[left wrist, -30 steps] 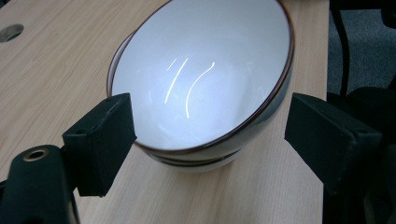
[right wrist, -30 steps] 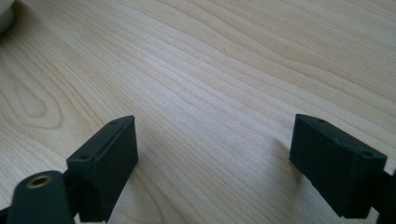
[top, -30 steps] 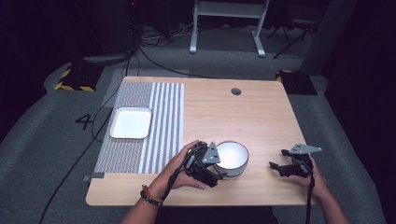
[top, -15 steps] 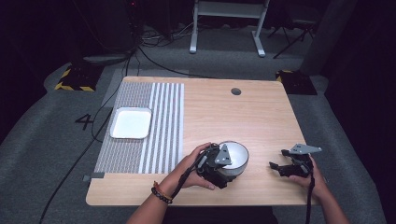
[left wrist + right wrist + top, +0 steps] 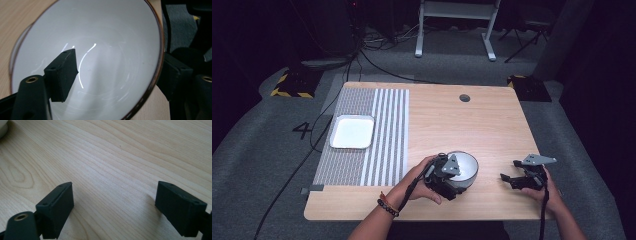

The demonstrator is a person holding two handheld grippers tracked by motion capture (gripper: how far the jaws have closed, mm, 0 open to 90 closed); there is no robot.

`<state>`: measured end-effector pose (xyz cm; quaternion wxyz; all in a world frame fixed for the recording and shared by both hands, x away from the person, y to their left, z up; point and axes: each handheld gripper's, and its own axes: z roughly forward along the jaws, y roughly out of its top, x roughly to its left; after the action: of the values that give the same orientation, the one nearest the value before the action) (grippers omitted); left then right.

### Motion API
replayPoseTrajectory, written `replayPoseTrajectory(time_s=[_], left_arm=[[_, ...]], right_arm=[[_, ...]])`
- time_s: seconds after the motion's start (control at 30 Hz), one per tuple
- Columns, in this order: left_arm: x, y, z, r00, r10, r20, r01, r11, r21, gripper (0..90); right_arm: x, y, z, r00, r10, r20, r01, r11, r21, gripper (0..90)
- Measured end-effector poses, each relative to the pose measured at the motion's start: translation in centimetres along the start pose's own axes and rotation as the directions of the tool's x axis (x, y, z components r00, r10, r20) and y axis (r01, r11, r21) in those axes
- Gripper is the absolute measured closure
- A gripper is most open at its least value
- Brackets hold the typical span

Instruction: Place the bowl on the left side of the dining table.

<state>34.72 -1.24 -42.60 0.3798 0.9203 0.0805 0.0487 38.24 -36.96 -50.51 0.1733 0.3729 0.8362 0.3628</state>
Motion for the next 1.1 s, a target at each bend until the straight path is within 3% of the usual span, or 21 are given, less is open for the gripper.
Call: replayPoseTrajectory(time_s=[0.03,0.13,0.2,0.33,0.53,0.57,0.63,0.73,0.8,1.1], left_arm=[[-0.3,0.1,0.3,0.9985,0.035,-0.042,-0.034,0.9992,0.02,33.0],[-0.3,0.1,0.4,0.9977,0.054,-0.04,-0.053,0.9984,0.016,34.3],[-0.5,0.1,0.1,0.9957,0.088,-0.027,-0.088,0.9959,0.024,38.4],[-1.0,0.4,-0.2,0.9875,0.156,0.021,-0.157,0.9869,0.038,63.1],[-1.1,0.7,-0.1,0.9819,0.185,0.041,-0.186,0.9821,0.03,75.9],[-1.1,0.9,0.0,0.9786,0.202,0.039,-0.203,0.9791,0.014,78.1],[-1.1,1.1,-0.1,0.9753,0.217,0.042,-0.218,0.9757,0.024,78.4],[-1.0,1.0,-0.1,0.977,0.206,0.054,-0.207,0.9781,0.016,78.5],[-1.0,1.0,-0.1,0.9749,0.218,0.045,-0.219,0.9757,0.009,78.6],[-0.9,1.1,-0.2,0.9772,0.202,0.066,-0.202,0.9793,0.0,79.1]], right_arm=[[0.0,0.0,0.0,1.0,0.0,0.0,0.0,1.0,0.0,15.4],[0.0,0.0,0.0,1.0,0.001,0.0,-0.001,1.0,0.0,15.3],[0.0,0.0,0.0,1.0,0.0,0.0,0.0,1.0,0.0,15.4],[0.0,0.0,0.0,1.0,0.0,0.0,0.0,1.0,0.0,15.4],[0.0,0.0,0.0,1.0,-0.003,0.001,0.003,1.0,-0.003,15.4],[0.0,0.0,0.0,1.0,-0.002,0.001,0.002,1.0,-0.003,15.4],[0.0,0.0,0.0,1.0,0.001,0.0,-0.001,1.0,-0.001,15.4],[0.0,0.0,0.0,1.0,0.0,0.0,0.0,1.0,-0.002,15.4],[0.0,0.0,0.0,1.0,-0.001,0.0,0.001,1.0,-0.002,15.4],[0.0,0.0,0.0,1.0,-0.006,0.003,0.006,1.0,-0.007,15.5]])
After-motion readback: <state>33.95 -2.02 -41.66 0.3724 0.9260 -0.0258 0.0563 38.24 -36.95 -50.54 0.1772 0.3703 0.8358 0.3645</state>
